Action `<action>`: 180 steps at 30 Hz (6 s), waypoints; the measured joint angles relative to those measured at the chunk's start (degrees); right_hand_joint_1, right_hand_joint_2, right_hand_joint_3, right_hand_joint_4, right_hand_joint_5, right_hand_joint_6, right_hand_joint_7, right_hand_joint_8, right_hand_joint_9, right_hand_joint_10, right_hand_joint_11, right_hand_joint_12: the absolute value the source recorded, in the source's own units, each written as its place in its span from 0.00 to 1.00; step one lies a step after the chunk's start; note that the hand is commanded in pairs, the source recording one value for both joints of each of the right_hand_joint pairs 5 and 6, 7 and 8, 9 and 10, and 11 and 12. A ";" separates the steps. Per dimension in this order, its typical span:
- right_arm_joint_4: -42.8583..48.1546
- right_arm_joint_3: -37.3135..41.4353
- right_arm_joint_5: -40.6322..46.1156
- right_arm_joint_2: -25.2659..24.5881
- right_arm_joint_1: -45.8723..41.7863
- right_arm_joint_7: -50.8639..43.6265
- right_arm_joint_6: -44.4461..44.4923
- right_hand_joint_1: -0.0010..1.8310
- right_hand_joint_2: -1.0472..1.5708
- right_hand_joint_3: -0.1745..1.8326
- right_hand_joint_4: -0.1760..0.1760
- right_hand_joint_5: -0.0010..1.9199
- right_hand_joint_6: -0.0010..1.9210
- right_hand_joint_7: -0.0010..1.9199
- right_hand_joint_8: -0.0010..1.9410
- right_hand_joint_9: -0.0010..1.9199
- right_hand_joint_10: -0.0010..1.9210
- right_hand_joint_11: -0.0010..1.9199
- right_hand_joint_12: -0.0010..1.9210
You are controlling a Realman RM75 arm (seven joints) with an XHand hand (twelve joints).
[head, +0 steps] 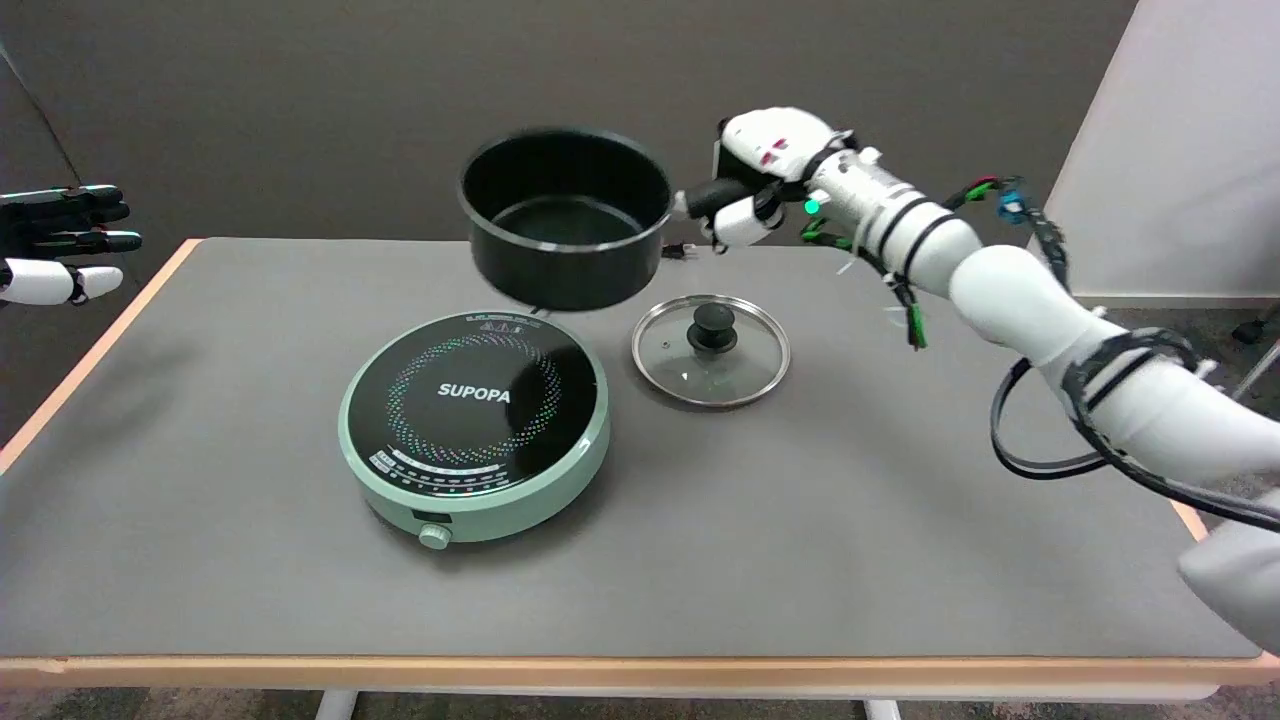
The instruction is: Place the pot onto the table.
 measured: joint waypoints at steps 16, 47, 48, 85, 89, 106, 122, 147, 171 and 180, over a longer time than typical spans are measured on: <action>14.92 26.27 0.57 2.86 -19.06 0.01 0.12 0.45 0.87 0.69 0.24 0.92 0.92 0.92 0.91 0.92 0.92 0.92 0.92; 24.28 71.48 0.59 -9.09 -48.13 0.00 1.52 0.45 0.88 0.68 0.25 0.92 0.92 0.92 0.91 0.92 0.92 0.92 0.92; 24.25 72.47 0.59 -9.50 -48.78 0.00 1.52 0.45 0.88 0.68 0.25 0.92 0.92 0.92 0.91 0.92 0.92 0.92 0.92; 28.81 65.86 -2.95 -10.10 -63.99 -0.53 -0.15 0.46 0.91 0.61 0.24 0.91 0.91 0.91 0.90 0.91 0.91 0.91 0.91; 29.55 64.22 -3.89 -11.04 -65.37 -0.63 -0.15 0.46 0.91 0.61 0.23 0.91 0.91 0.91 0.90 0.91 0.91 0.91 0.91; 31.65 56.24 -6.84 -8.97 -66.26 -0.75 -0.11 0.46 0.93 0.62 0.23 0.91 0.91 0.91 0.90 0.91 0.91 0.91 0.91; 32.20 57.33 1.13 -2.76 -65.66 -2.02 -6.66 0.46 0.91 0.64 0.24 0.90 0.90 0.90 0.89 0.90 0.90 0.90 0.90; 26.86 62.25 31.38 -2.27 -68.13 -37.85 -29.45 0.48 0.90 0.60 0.19 0.81 0.81 0.81 0.81 0.81 0.81 0.81 0.81; 22.36 56.28 45.59 -6.32 -63.05 -61.18 -35.99 0.48 0.89 0.63 0.20 0.79 0.79 0.79 0.78 0.79 0.79 0.79 0.79; 17.83 52.27 47.92 -6.86 -58.46 -64.65 -37.58 0.48 0.89 0.64 0.20 0.79 0.79 0.79 0.78 0.79 0.79 0.79 0.79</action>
